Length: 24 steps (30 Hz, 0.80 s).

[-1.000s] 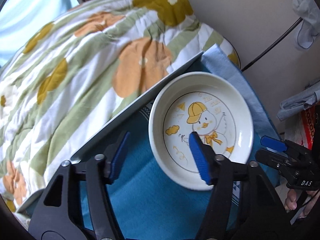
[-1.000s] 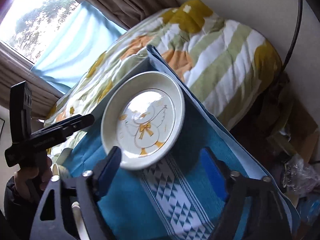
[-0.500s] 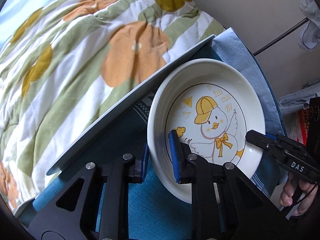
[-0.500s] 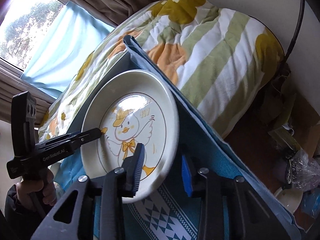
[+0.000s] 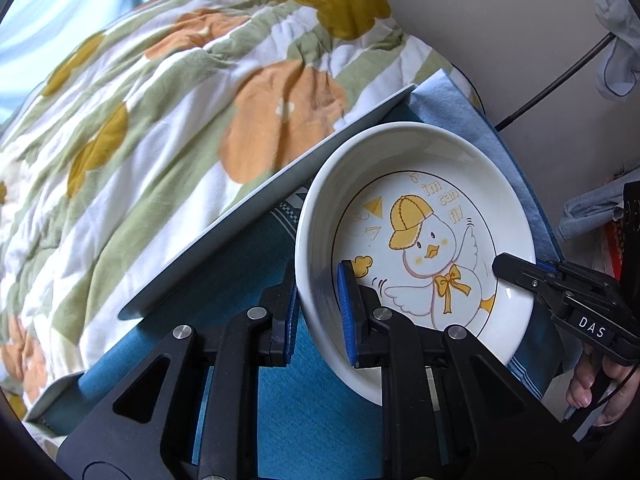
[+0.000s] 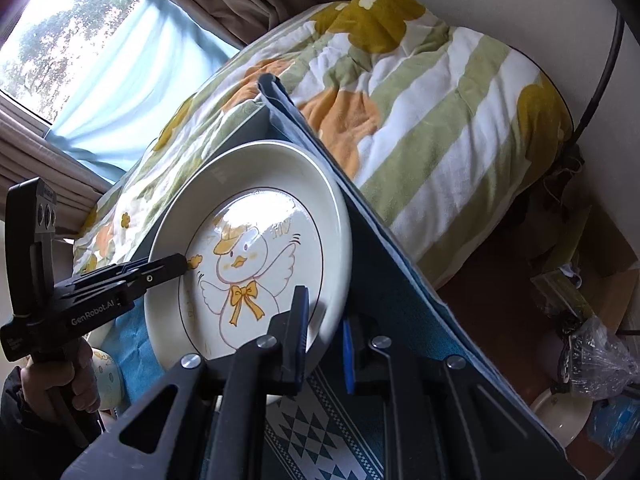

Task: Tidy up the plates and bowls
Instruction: 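Lift the duck plate and carry it over the plate stack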

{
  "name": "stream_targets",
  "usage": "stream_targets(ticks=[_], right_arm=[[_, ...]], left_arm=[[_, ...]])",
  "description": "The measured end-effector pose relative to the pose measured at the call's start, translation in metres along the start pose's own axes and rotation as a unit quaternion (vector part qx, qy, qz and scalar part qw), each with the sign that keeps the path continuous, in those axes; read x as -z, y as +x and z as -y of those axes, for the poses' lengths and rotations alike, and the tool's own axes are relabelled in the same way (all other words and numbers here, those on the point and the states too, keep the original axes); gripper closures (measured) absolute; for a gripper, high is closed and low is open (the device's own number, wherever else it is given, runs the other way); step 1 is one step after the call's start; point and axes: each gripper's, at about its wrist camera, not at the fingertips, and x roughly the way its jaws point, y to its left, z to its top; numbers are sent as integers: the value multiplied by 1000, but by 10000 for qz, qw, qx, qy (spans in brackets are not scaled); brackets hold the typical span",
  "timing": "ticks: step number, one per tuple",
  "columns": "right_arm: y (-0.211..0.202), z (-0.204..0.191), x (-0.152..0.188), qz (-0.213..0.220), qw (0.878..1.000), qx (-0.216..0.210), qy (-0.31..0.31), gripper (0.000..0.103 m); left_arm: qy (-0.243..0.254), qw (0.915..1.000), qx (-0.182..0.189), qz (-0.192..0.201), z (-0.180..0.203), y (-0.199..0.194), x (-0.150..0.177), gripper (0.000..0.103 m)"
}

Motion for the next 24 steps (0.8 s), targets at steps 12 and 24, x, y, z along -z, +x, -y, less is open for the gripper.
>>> stream_targets(ticks=[12, 24], right_arm=[[-77, -44, 32, 438, 9970, -211, -604, 89], [-120, -103, 126, 147, 9860, -617, -1545, 89]], left_arm=[[-293, 9964, -235, 765, 17, -110, 62, 87], [-1254, 9840, -587, 1121, 10, -198, 216, 87]])
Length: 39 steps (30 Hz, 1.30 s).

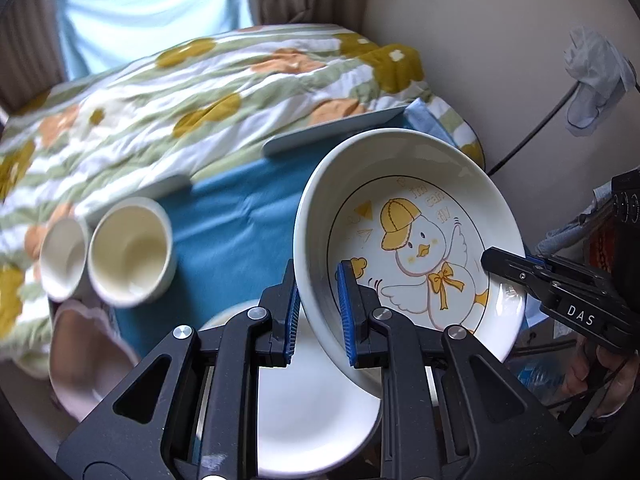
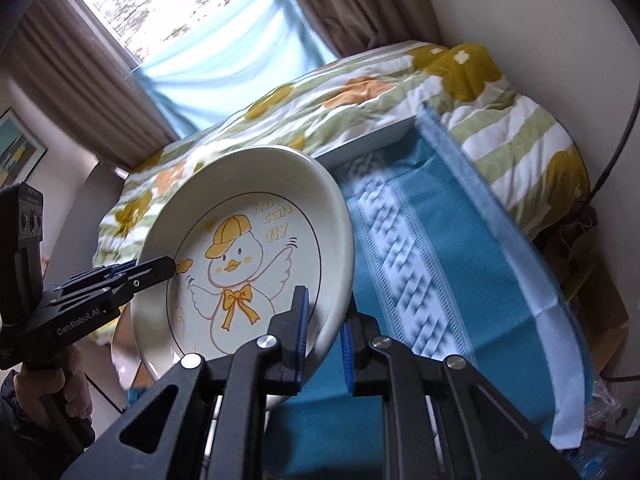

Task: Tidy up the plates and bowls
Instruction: 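Lift the duck plate and carry it over the plate stack, then lower the duck plate onto the white plate and open the left tool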

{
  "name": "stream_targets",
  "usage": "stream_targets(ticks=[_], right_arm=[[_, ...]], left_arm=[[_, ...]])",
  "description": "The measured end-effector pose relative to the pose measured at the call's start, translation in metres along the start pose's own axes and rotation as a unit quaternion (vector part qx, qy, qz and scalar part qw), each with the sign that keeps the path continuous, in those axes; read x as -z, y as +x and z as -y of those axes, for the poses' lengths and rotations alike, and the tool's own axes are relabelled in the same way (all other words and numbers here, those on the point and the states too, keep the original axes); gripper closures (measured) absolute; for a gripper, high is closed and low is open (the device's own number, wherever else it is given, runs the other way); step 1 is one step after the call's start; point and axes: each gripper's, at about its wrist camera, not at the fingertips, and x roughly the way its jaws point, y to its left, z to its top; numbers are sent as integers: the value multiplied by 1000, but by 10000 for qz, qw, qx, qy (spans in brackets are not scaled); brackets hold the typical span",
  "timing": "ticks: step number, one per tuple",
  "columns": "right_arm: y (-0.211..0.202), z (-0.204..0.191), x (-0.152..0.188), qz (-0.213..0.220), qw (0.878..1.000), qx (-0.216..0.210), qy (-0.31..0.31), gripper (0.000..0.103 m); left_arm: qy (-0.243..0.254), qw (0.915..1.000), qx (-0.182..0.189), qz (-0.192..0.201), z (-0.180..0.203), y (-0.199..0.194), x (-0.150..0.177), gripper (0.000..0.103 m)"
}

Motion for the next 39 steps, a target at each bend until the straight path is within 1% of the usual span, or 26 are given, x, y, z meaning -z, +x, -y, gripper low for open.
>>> stream_targets(ticks=[4, 9, 13, 15, 20, 25, 29, 33, 37, 39], right_arm=[[13, -22, 21, -289, 9983, -251, -443, 89], [39, -44, 42, -681, 9921, -452, -949, 89], [63, -52, 55, -974, 9872, -496, -1159, 89], [73, -53, 63, -1090, 9844, -457, -1301, 89], [88, -53, 72, -1221, 9809, -362, -1468, 89], [93, -52, 69, -1149, 9826, -341, -1422, 89], [94, -55, 67, -1122, 9814, -328, -1526, 89], [96, -58, 67, -1102, 9800, -312, -1626, 89], [96, -56, 64, -1082, 9807, -355, -1592, 89], [96, -57, 63, -1062, 9800, -334, -1651, 89]], left_arm=[[-681, 9975, -164, -11, -27, -15, 53, 87], [-1271, 9906, -472, -181, -46, -12, 111, 87], [-1635, 9847, -513, -304, -56, -3, 144, 87], [-1710, 9832, -536, -333, -59, 4, 155, 87], [-1881, 9801, -517, -374, -63, 20, 163, 87], [-2000, 9781, -432, -392, -65, 30, 160, 87], [-2086, 9760, -445, -449, -69, 40, 159, 86], [-1958, 9775, -616, -490, -65, 43, 158, 86], [-1795, 9793, -796, -500, -59, 43, 155, 85], [-1688, 9796, -969, -505, -55, 44, 154, 84]])
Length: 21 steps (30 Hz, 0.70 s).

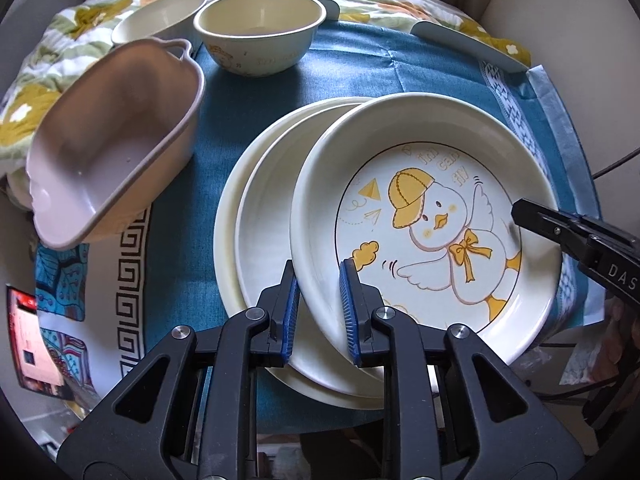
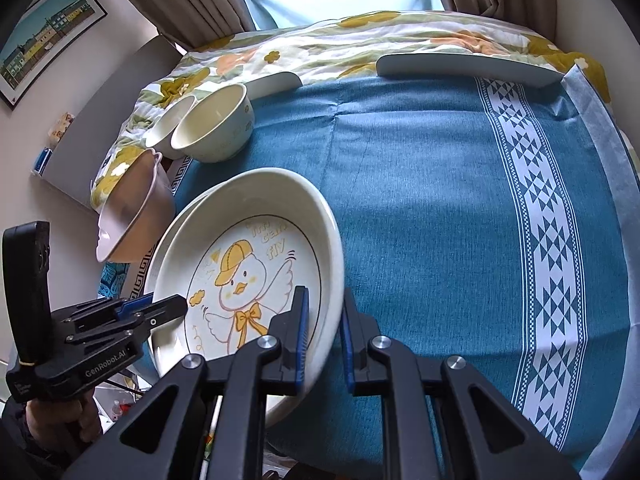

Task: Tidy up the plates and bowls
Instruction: 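Lower the duck plate onto the white plate and open the left tool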

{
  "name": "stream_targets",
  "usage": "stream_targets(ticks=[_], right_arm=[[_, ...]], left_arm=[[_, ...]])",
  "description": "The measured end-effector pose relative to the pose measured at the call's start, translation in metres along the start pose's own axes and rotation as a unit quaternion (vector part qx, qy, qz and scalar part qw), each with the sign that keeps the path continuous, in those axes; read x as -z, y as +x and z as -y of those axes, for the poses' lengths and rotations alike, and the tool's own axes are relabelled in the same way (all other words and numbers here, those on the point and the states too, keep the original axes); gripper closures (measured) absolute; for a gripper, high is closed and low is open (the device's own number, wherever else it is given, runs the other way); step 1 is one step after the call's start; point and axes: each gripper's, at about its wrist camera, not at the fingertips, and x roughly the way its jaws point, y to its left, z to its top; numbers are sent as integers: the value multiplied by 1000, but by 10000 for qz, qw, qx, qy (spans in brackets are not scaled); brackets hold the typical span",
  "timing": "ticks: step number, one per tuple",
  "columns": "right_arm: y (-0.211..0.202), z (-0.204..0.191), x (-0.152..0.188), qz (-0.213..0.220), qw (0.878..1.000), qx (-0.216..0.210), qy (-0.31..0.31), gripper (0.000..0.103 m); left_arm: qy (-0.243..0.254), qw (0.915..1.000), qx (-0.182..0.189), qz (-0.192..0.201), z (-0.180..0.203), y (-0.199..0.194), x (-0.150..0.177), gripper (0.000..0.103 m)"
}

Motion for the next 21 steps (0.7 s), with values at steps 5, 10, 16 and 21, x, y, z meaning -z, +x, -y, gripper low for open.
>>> stream_targets(ticks=[5, 10, 16, 21], right_arm=[[0, -6, -1, 43, 9998, 95, -162, 89], [2, -12, -4, 54, 9994, 160, -317, 89], [5, -16, -4, 96, 9990, 244, -371, 89], [5, -16, -4, 105, 9990, 246, -363, 89]], left_arm=[[377, 9974, -607, 52, 12, -1, 0, 82], [637, 9913, -1151, 103, 17, -3, 1, 82], [657, 9902, -1229, 78, 16, -2, 0, 82], [683, 9883, -1362, 24, 20, -2, 0, 82]])
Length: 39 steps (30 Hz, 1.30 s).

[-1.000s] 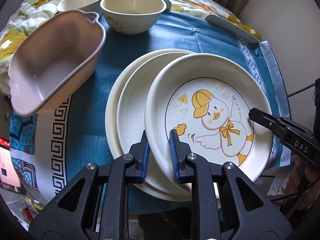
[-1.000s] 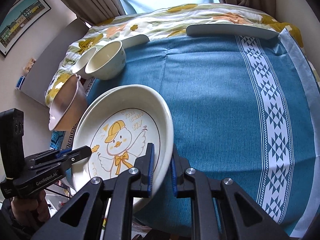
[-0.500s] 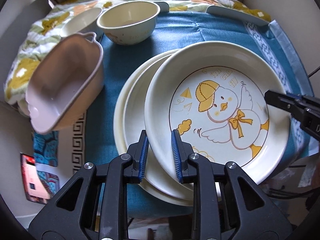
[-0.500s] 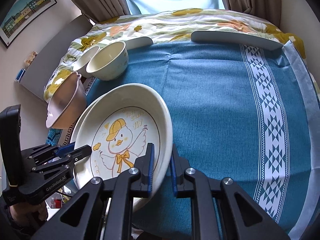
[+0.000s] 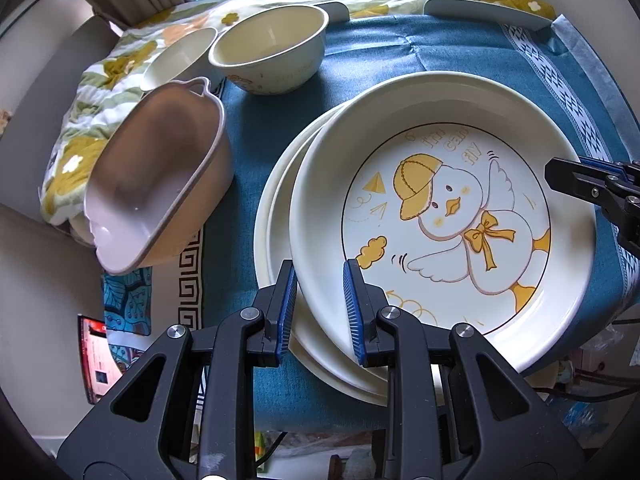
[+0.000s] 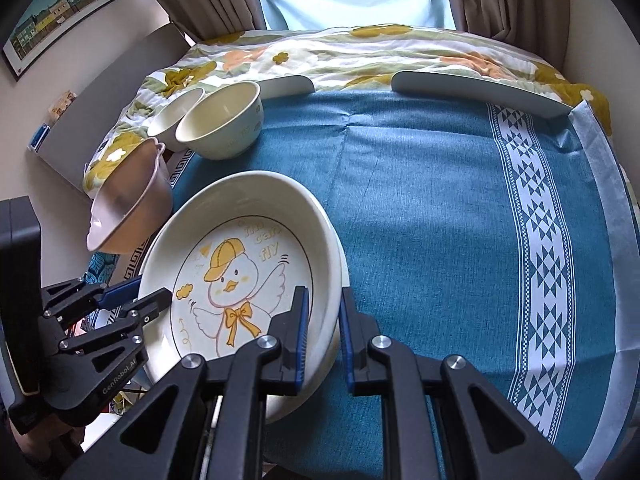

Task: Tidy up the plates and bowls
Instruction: 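Lower the duck plate onto the white plate and open the left tool, then reach the left tool to the pink handled dish and grip its rim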

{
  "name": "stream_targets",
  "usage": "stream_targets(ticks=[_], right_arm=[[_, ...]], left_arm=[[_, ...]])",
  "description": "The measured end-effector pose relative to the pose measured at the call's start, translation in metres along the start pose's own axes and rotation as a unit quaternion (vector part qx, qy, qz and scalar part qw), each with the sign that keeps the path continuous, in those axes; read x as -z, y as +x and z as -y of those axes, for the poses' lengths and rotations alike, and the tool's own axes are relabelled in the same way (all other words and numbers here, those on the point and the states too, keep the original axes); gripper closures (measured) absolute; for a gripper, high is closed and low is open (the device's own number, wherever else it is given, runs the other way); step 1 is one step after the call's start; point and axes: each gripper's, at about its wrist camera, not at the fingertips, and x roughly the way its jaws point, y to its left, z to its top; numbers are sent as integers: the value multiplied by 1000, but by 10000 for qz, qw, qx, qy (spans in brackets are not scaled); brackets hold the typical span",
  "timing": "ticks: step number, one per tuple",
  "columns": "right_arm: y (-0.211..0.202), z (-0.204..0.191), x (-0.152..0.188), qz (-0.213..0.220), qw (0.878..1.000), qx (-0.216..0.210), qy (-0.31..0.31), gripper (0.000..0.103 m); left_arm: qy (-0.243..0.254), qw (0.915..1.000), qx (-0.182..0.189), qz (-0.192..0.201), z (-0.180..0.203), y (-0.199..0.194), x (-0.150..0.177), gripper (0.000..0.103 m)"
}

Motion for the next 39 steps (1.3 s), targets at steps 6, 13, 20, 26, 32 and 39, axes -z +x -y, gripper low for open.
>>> stream_targets(ticks=[6, 13, 20, 26, 32, 39], right_arm=[[0, -1, 0, -6, 10000, 6, 0, 89], [1, -1, 1, -26, 10000, 2, -6, 89], [5, -5, 4, -53, 10000, 14, -17, 89], [6, -5, 3, -80, 10000, 19, 19, 89], [-14, -4, -6, 97, 9997, -198, 104, 89], [-51, -9, -33, 451, 9959, -766, -149, 64]], left_arm=[[106, 9997, -205, -107, 6, -1, -2, 82], [444, 9965, -713, -35, 14, -4, -2, 82], [297, 9981, -537, -57, 2, -3, -1, 81], [249, 9988, -426, -72, 1, -3, 0, 81], [-214, 9997, 26, 76, -17, -26, -3, 77], [-1028, 9921, 116, 706, -56, -79, -2, 6]])
